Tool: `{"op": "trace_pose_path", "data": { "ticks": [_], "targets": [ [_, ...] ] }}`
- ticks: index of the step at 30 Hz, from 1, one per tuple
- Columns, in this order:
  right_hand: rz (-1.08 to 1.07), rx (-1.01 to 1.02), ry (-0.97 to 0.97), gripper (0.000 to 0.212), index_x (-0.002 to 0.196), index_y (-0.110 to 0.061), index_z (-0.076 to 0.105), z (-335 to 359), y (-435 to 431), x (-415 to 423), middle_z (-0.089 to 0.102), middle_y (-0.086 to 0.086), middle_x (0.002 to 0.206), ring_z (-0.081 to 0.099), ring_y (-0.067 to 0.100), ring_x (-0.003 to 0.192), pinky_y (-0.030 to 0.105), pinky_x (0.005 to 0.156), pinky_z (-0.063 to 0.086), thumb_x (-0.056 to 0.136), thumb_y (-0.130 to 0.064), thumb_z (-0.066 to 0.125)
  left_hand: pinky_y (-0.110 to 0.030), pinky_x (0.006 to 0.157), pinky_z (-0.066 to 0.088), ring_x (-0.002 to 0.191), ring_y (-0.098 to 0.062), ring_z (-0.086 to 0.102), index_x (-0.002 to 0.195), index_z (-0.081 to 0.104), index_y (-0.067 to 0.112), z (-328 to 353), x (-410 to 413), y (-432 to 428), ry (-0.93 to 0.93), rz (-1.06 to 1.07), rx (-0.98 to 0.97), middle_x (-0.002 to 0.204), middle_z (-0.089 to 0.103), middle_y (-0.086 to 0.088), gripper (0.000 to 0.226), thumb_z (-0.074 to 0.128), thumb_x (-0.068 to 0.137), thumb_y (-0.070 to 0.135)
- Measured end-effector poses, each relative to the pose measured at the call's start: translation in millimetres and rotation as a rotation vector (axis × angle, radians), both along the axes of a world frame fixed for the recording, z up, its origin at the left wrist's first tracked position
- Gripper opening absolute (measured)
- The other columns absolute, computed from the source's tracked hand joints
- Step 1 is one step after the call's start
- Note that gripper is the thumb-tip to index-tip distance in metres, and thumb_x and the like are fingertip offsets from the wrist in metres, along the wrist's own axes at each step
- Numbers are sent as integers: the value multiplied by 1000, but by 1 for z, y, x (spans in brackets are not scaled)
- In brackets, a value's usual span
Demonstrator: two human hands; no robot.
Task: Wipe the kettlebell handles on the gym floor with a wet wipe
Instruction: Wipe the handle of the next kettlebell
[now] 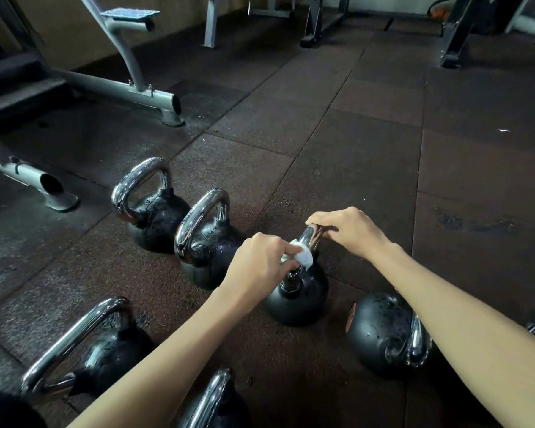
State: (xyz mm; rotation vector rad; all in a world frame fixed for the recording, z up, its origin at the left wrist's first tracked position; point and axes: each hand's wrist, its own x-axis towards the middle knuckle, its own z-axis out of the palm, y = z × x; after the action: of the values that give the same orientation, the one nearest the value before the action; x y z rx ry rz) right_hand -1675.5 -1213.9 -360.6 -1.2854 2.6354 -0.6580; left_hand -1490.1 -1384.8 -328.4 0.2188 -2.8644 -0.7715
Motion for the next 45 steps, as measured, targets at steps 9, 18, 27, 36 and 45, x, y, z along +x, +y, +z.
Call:
{"op": "trace_pose_path", "data": {
  "ticks": [9,18,27,36,45],
  "targets": [
    [-71,-52,11,56,123,-46,58,-12,8,-12,75,-11,111,71,18,100,45,89,57,87,-8,78,-40,75,58,87,-21,74,115,76,41,-49,22,27,139,184,70,99,80,2,29,78,89,31],
    [-79,-140,20,52,125,-35,70,-24,14,-13,74,-14,123,71,15,113,44,96,57,85,-4,79,-22,66,57,73,6,67,104,78,31,-93,30,77,385,482,356,88,77,18,27,83,86,13],
    [-59,-119,18,49,124,-32,73,-16,3,-9,74,-13,123,70,16,113,45,98,56,84,-6,80,-24,63,54,59,-9,61,109,82,33,-80,42,78,371,640,561,70,74,10,26,84,87,21],
    [-11,-177,45,57,125,-37,72,-15,7,31,69,-22,129,68,7,117,43,100,56,79,-5,83,-16,47,24,43,-7,28,103,80,39,-20,42,23,341,506,681,43,45,18,28,89,80,25],
    [-18,-142,-105,61,125,-39,72,9,-2,65,70,-29,117,67,-6,107,27,101,53,75,-5,84,-15,75,50,72,3,67,97,84,29,-3,49,-1,143,435,926,80,80,11,22,91,76,31]
  ]
}}
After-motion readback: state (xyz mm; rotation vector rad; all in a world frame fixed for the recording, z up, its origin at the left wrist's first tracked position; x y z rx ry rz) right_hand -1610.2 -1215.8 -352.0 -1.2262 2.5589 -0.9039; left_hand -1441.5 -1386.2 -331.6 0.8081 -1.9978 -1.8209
